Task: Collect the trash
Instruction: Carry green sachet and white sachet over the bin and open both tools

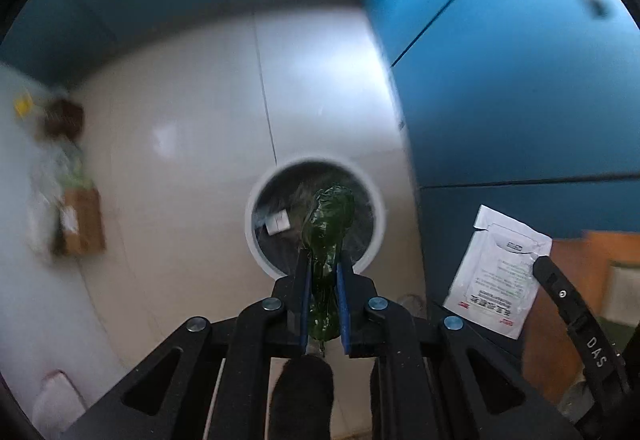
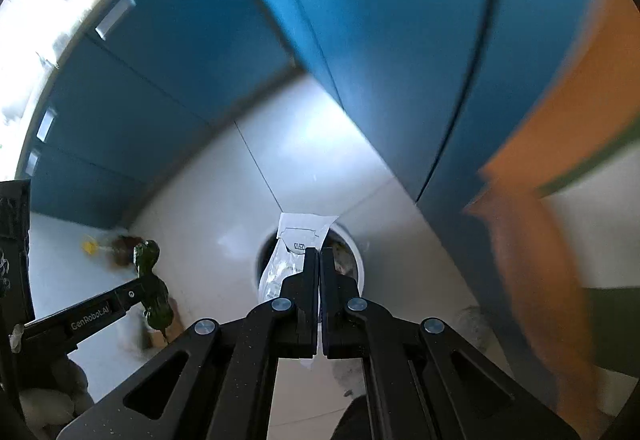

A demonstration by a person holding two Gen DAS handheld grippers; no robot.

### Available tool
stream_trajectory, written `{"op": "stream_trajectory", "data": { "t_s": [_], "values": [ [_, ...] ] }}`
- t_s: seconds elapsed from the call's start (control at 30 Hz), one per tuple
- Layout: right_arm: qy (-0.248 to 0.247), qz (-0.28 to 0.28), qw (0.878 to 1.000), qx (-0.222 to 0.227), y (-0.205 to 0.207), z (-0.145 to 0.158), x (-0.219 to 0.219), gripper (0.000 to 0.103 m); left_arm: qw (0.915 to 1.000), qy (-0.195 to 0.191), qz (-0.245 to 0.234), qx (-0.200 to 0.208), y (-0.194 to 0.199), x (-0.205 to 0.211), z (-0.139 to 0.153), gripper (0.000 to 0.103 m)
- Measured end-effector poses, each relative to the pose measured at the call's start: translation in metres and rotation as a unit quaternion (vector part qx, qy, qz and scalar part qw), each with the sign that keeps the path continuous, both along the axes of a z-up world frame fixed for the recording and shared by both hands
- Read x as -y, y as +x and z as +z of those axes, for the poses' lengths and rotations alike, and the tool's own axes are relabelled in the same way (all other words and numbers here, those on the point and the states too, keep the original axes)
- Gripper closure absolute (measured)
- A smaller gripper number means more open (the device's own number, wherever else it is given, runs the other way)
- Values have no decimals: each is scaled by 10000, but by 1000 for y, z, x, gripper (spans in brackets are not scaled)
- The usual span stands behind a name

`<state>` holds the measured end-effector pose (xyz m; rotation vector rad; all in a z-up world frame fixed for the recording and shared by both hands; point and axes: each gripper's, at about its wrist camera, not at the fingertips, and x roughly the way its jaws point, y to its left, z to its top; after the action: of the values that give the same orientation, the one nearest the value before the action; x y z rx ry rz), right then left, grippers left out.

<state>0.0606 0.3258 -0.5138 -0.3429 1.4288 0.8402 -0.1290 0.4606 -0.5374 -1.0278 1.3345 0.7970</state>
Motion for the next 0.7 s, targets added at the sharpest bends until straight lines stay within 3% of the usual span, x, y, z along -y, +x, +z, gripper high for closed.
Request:
{"op": "stream_trajectory", "data": {
  "t_s": [0.2,0.33,0.5,0.7],
  "values": [
    [-558,229,9980,-176,-29,-157,-23,103,9926,-1040,622,91,-30,-11,-162,94],
    [-833,543,9949,-146,-51,-224,-25,103,9888,-1278,762,56,-38,-8,-229,94],
    [-998,841,9912,-203,-60,-272,-23,103,9871,-1461,650,-62,-40,4,-260,94],
    [-1147,929,9878,-492,-67,-288,-21,102,9882,-1401,597,-140,-43,10,-256,86]
  ]
}}
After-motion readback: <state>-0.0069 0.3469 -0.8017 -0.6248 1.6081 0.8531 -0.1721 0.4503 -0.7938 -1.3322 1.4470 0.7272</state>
